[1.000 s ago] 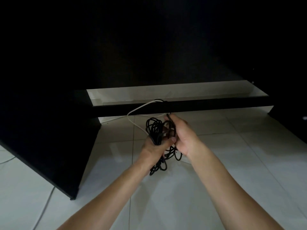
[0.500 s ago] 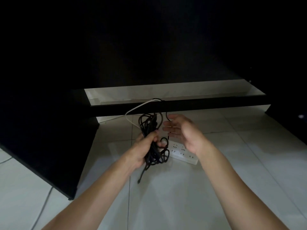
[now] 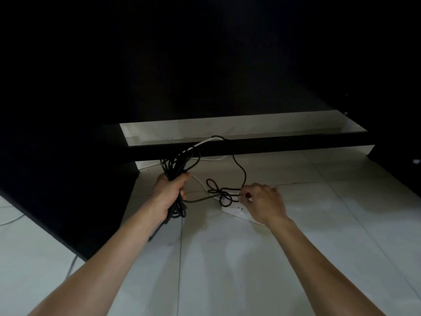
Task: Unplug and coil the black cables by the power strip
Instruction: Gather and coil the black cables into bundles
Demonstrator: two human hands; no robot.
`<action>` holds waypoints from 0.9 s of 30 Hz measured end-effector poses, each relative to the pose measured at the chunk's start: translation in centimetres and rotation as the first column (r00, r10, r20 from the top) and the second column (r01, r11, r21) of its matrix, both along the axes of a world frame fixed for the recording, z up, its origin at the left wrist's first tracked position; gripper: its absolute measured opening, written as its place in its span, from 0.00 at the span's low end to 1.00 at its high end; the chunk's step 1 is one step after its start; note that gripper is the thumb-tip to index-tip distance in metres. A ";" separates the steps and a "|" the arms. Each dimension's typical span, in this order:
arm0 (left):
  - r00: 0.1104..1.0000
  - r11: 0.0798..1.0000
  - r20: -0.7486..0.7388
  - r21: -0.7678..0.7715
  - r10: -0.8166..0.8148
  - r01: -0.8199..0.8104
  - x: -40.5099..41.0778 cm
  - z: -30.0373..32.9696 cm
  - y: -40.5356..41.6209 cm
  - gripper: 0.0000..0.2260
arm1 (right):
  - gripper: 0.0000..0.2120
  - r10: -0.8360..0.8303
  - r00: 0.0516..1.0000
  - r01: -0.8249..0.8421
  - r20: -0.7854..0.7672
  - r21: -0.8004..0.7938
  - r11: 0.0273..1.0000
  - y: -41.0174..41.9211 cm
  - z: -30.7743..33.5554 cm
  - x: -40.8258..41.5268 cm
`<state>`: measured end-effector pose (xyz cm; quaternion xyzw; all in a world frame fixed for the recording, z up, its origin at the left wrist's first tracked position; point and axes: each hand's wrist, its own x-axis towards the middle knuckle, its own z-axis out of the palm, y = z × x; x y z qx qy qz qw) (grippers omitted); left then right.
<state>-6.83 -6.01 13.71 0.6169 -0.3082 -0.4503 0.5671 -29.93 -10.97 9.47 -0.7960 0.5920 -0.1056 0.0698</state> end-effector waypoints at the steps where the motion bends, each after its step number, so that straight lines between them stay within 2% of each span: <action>1: 0.998 1.000 0.058 -0.002 0.028 -0.028 0.4 -0.2 -0.1 0.12 | 0.11 -0.033 0.999 0.033 0.008 0.000 0.999 -0.1 -0.3 -0.3; 7: 0.950 0.995 0.295 -0.016 0.102 -0.102 0.2 0.9 -0.5 0.10 | 0.11 -0.188 0.978 0.185 -0.086 -0.038 0.982 -0.2 -1.6 -0.7; 9: 0.942 0.989 0.304 -0.067 0.143 -0.129 -0.2 2.0 -0.5 0.09 | 0.12 -0.237 0.963 0.232 -0.129 -0.056 0.971 -0.4 -1.9 -1.0; 11: 0.965 0.969 0.127 -0.122 0.230 -0.215 0.0 2.9 -0.9 0.07 | 0.13 -0.270 0.941 0.264 -0.204 -0.058 0.963 -0.5 -2.1 -1.4; 13: 0.944 0.930 -0.088 -0.165 0.318 -0.328 1.0 4.3 -1.4 0.06 | 0.13 -0.266 0.917 0.266 -0.296 -0.041 0.963 -0.6 -2.5 -1.8; 16: 0.903 0.884 -0.248 -0.230 0.351 -0.406 2.8 6.1 -1.6 0.06 | 0.20 -0.205 0.909 0.241 -0.363 0.058 0.969 -0.5 -4.0 -2.7; 19: 0.918 0.891 -0.275 -0.279 0.284 -0.359 3.4 6.3 -1.3 0.07 | 0.24 -0.168 0.929 0.225 -0.329 0.145 0.963 0.0 -5.2 -3.2; 22: 0.930 0.914 -0.288 -0.264 0.230 -0.307 2.4 5.3 -1.1 0.08 | 0.27 -0.148 0.955 0.220 -0.258 0.279 0.935 0.5 -5.4 -2.7; 25: 0.917 0.940 -0.364 -0.223 0.166 -0.259 1.2 4.6 -1.0 0.08 | 0.25 -0.112 0.993 0.117 -0.035 0.370 0.922 0.8 -5.3 -2.0; 27: 0.914 0.955 -0.391 -0.214 0.108 -0.204 0.3 4.7 -0.9 0.08 | 0.20 -0.107 0.984 0.039 0.141 0.417 0.908 0.8 -4.8 -1.6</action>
